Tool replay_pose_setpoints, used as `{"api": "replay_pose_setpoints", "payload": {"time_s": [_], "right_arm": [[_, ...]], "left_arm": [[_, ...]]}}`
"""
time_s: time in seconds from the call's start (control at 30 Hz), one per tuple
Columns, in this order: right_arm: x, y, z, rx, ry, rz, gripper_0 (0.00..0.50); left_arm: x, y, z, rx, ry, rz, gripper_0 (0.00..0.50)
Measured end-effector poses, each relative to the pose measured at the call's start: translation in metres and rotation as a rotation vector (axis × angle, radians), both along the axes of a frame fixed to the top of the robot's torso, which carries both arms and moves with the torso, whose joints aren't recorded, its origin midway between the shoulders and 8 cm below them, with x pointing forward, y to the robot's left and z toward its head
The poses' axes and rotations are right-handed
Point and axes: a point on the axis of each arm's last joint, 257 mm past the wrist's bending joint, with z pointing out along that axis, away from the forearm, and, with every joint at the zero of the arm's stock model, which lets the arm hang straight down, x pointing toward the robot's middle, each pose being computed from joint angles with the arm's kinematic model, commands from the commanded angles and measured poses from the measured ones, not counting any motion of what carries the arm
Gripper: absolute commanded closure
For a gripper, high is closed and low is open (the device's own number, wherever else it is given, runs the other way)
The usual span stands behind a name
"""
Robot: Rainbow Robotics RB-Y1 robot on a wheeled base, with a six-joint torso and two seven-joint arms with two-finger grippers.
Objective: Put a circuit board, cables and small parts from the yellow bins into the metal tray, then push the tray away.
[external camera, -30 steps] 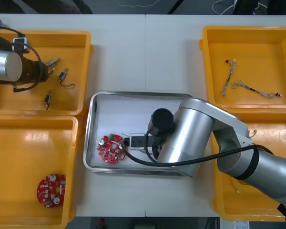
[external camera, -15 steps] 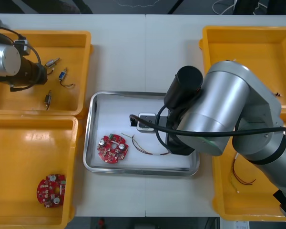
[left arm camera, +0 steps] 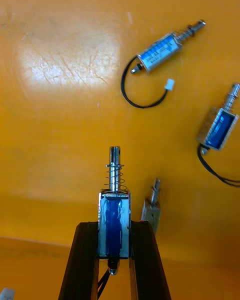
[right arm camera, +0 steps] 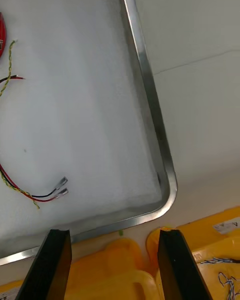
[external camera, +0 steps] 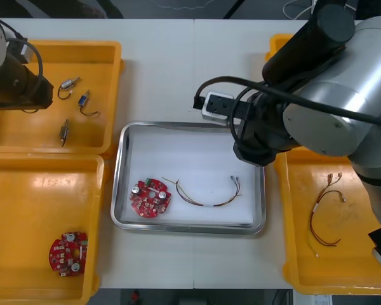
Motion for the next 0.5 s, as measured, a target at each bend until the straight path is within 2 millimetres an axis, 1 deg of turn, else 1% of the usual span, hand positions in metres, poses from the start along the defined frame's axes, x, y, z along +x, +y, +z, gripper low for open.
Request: {"api": "replay_pose_setpoints", "payload": {"time_s": [0.1,0.27,0.4,0.5], "right_arm": [[0.008,-0.014,0.010,0.012,-0.019,-0.038,0.000],[0.024,-0.048,0.030,0.030,-0.061,-0.119,0.000],[0.035,-0.075,0.050,0.053,-0.099,-0.188,0.000],[0.041,-0.093,0.064,0.076,-0.126,-0.235,0.000]], "left_arm": [[-0.012,-0.009,0.011,0.021,0.015,-0.024,0.500],[-0.031,-0.034,0.033,0.054,-0.006,-0.096,0.500],[-0.044,-0.061,0.041,0.060,-0.017,-0.164,0.500],[-0.048,-0.089,0.045,0.058,-0.039,-0.240,0.499]]}}
